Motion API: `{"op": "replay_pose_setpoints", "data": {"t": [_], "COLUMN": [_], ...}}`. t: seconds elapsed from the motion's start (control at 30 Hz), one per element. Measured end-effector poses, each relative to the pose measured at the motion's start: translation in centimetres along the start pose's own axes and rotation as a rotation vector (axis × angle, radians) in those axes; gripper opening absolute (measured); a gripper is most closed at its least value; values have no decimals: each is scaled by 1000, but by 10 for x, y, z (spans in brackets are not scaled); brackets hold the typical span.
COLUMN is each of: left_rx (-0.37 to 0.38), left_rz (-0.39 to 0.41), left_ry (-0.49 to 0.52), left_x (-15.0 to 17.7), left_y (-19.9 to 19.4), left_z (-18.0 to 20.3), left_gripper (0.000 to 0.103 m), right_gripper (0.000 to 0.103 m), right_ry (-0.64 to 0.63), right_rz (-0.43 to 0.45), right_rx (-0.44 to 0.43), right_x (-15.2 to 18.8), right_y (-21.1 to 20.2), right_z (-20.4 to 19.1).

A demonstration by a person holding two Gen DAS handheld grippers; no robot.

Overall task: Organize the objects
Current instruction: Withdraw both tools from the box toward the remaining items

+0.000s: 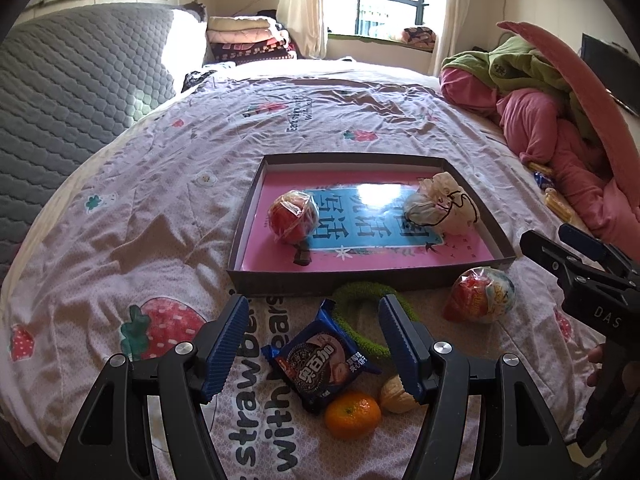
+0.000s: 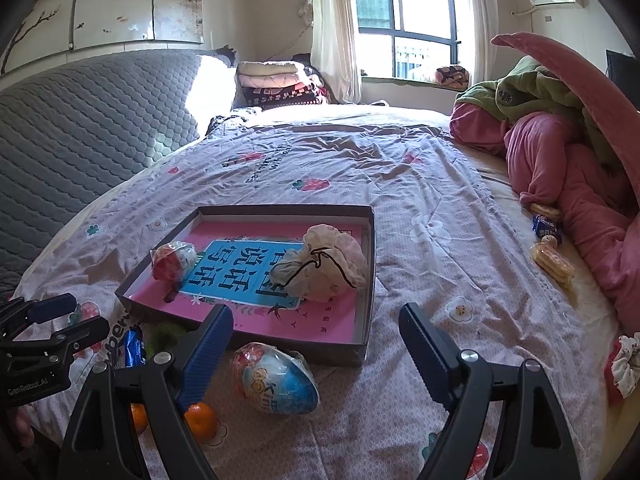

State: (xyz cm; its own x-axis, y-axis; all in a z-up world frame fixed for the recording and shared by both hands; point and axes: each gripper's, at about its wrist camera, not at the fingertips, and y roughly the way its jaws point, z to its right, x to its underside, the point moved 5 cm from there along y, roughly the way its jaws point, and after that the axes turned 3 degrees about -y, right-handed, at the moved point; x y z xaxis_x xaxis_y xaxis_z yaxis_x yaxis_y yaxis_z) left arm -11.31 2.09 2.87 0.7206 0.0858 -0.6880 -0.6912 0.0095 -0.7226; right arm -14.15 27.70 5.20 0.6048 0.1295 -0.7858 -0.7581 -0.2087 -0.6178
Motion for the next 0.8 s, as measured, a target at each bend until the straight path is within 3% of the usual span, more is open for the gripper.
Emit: {"op": "replay_pose_setpoints", "data": {"t": [0.1, 0.23, 0.8], "left_rx": [28, 5, 27], "left_rz": [-20, -21, -99], "left_ry": [-19, 10, 41], "left_x": [6, 14, 61], "left_y": [-1, -3, 10], "left_z": [-2, -3, 7], "left_gripper": [69, 69, 69], "right_gripper": [85, 85, 85], "right_ry": [6, -1, -53], "right_rz": [-7, -16, -50], "right_rx": [-3, 1, -4], "right_x": [4, 8, 22], "right_y": [1, 1, 5], "right_z": [1, 2, -6]}}
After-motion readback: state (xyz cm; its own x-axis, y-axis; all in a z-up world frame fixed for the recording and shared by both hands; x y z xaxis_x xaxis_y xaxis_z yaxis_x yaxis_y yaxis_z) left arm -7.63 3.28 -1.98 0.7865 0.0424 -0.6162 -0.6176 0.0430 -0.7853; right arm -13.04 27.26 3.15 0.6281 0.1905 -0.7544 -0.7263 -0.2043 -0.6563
